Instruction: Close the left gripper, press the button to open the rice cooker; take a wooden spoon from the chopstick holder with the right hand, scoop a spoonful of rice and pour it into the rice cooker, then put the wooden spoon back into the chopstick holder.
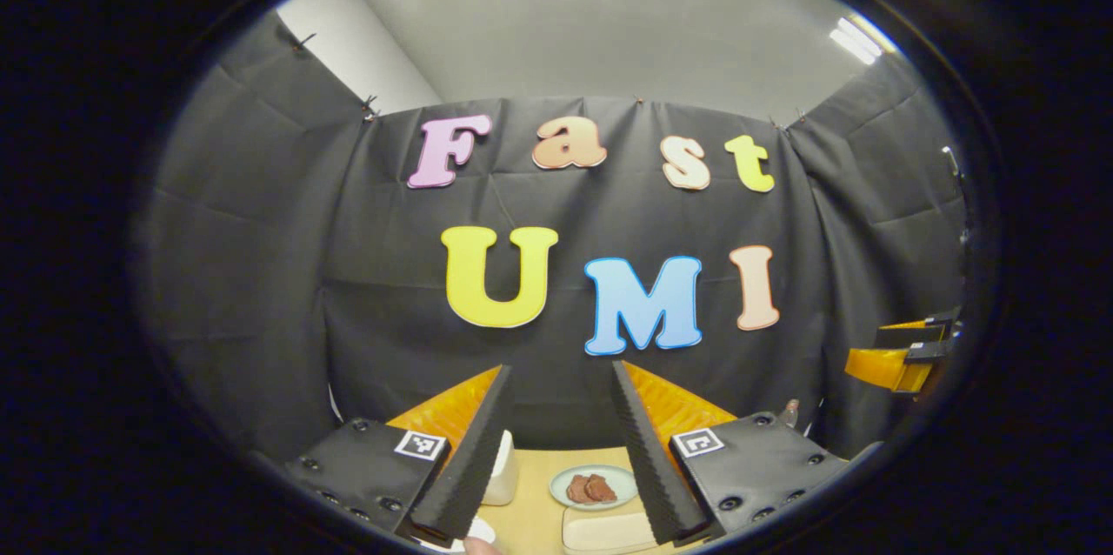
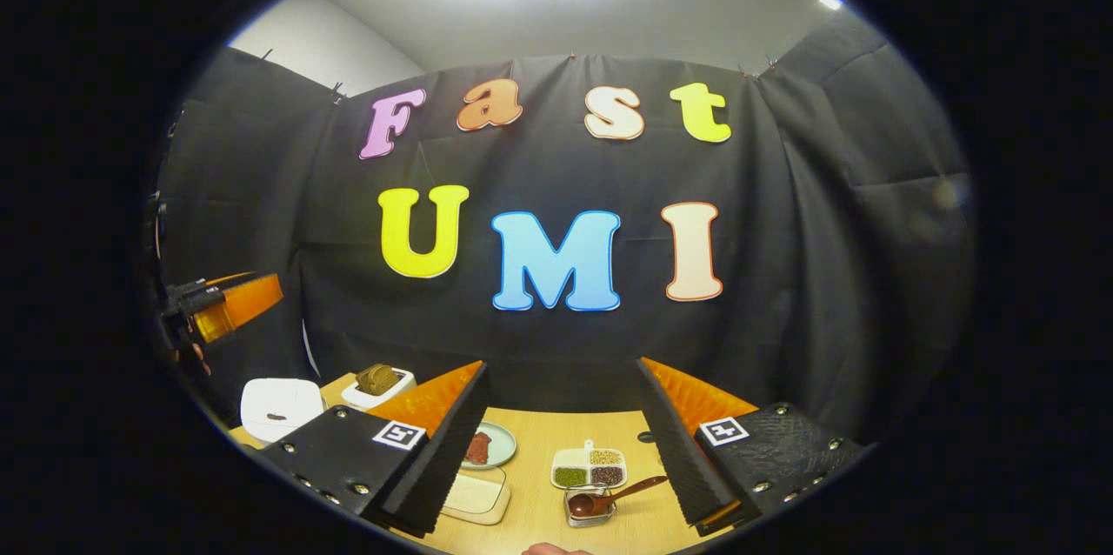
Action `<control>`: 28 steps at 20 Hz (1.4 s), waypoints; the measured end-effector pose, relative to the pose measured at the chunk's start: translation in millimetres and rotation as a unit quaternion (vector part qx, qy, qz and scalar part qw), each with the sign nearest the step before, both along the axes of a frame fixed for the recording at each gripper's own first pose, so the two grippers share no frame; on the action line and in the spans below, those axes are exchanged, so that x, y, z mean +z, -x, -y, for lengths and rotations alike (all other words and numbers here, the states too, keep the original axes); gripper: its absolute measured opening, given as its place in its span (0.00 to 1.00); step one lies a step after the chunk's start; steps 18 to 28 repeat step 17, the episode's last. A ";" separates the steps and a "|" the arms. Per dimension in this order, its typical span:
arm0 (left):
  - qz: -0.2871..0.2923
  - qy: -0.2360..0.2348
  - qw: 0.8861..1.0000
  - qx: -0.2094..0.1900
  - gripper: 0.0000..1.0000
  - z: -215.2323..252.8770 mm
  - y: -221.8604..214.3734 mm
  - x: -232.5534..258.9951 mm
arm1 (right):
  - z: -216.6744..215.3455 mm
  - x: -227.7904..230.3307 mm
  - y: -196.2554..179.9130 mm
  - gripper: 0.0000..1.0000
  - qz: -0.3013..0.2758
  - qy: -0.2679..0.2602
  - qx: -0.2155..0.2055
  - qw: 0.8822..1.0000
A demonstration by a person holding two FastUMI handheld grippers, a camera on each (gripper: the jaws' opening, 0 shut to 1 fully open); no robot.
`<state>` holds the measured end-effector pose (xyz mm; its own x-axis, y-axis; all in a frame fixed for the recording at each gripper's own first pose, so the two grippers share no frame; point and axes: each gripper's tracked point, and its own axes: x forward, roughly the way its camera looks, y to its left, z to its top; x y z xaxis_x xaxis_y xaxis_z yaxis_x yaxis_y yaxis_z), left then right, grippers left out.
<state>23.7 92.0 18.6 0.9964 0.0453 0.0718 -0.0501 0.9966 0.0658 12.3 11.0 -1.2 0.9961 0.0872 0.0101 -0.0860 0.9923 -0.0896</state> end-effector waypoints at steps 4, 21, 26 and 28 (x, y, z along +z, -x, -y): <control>-0.031 0.032 0.998 -0.046 0.60 21.2 2.2 -16.7 | -4.7 1.4 8.1 0.98 0.000 -0.009 -0.009 1.000; -0.072 0.062 0.993 -0.076 0.96 9.9 18.5 -47.5 | -23.3 3.4 26.0 0.99 0.013 -0.007 -0.039 0.999; -0.072 0.062 0.993 -0.076 0.96 9.9 18.5 -47.5 | -23.3 3.4 26.0 0.99 0.013 -0.007 -0.039 0.999; -0.072 0.062 0.993 -0.076 0.96 9.9 18.5 -47.5 | -23.3 3.4 26.0 0.99 0.013 -0.007 -0.039 0.999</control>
